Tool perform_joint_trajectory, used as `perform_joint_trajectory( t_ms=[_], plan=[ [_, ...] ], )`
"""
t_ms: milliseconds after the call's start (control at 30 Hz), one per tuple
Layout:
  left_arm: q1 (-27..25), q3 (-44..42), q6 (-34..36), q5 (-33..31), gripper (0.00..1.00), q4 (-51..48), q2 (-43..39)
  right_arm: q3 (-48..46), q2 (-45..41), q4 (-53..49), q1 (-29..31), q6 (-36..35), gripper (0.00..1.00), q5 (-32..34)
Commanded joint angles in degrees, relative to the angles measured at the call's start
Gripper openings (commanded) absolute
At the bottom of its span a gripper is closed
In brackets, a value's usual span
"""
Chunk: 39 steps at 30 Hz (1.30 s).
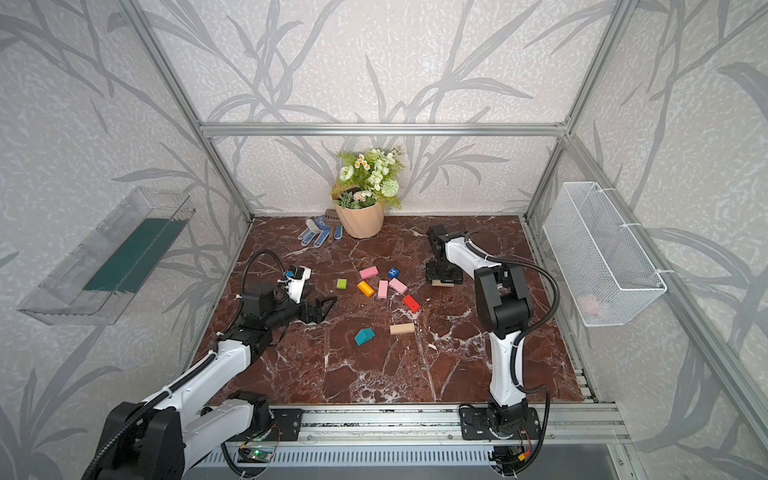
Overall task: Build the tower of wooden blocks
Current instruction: 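Carry the beige bar with the right gripper toward the first beige bar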
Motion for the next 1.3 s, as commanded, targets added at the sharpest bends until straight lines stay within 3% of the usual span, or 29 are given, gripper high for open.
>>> perform_joint_trajectory(
  t_ms=[0, 167, 333, 467, 600, 900, 1267],
  plan=[
    [-0.3, -0.62, 2.01, 1.75, 0.99, 0.57, -2.31, -6.73, -8.45, 0.82, 1.31, 3.53, 0.53, 0.76],
    [-0.55, -1.13, 2.84, 5.03, 0.99, 1.03, -3.25, -16.37, -17.46, 2.36, 5.68, 7.16, 0.53, 1.52],
    [-0.85, -1.26, 3.36, 7.01, 0.99, 0.94, -3.54, -21.2, -24.59, 3.11, 14.68, 11.09, 0.51, 2.93],
    [-0.89, -1.92, 2.86, 5.06, 0.99, 1.36, -4.46, -25.03, -29.94, 2.97, 22.57, 14.89, 0.51, 5.82],
    [-0.94, -2.25, 2.76, 4.8, 0.99, 1.56, -5.01, -30.68, -34.59, 6.64, 26.5, 19.49, 0.52, 5.85],
    [-0.89, -2.47, 2.68, 4.38, 0.99, 1.65, -5.34, -32.69, -31.97, 11.98, 33.27, 24.44, 0.51, 7.27],
    [-0.9, -2.42, 2.59, 4.27, 0.99, 1.73, -5.19, -33.02, -25.7, 16.34, 35.62, 25.85, 0.49, 7.17]
  ],
)
